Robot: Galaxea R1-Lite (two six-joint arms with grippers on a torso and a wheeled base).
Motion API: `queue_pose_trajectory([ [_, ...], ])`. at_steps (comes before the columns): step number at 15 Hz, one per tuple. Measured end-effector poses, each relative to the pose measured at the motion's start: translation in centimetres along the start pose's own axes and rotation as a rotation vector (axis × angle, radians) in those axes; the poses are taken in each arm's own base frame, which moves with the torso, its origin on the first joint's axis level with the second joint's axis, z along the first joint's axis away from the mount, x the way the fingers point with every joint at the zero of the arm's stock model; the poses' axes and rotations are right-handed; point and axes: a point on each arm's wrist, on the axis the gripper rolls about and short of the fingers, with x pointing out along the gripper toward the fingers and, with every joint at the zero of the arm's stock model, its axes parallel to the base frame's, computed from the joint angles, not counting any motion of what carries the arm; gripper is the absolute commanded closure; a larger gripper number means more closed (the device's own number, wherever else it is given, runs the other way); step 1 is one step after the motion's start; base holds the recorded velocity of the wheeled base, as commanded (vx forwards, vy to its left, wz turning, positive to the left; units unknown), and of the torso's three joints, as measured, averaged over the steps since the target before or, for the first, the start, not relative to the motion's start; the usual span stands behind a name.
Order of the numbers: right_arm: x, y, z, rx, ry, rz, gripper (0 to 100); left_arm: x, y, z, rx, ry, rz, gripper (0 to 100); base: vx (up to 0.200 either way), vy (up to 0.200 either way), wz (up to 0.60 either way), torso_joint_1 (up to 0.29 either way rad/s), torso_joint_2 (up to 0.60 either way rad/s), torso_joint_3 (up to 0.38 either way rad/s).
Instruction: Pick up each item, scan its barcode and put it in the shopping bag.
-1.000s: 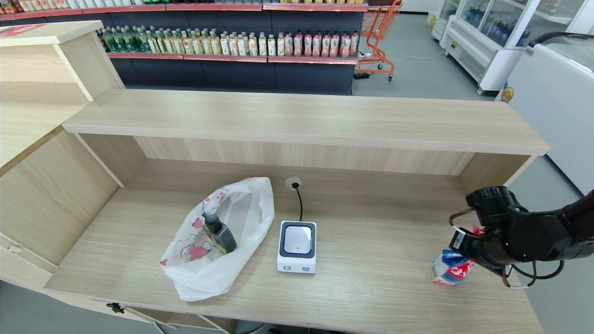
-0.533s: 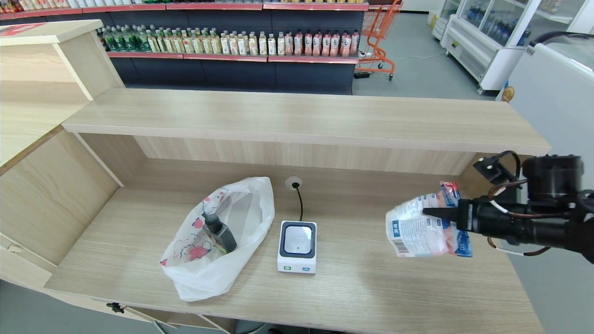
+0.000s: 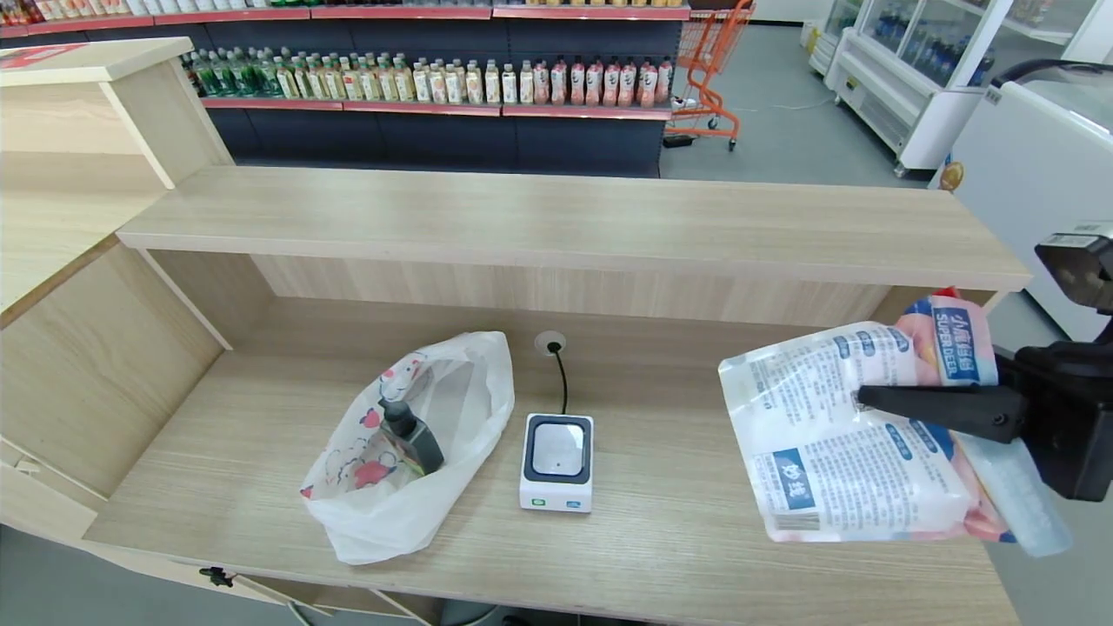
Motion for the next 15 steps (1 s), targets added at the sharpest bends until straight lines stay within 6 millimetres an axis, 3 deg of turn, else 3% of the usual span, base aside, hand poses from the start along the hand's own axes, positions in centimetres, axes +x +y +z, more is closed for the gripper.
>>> queue_pose_trajectory([
  [7,-0.3,1.7,-1.0,0.245,0.038,0.011,100,0.0,0.0,0.0,0.000,0.000,-0.001,0,0.000,0.000,0.00,0.000,0.00,0.000],
  [15,0.9,0.9,-1.6,0.300,0.074,0.047,100,0.0,0.0,0.0,0.000,0.000,0.000,0,0.000,0.000,0.00,0.000,0.00,0.000],
])
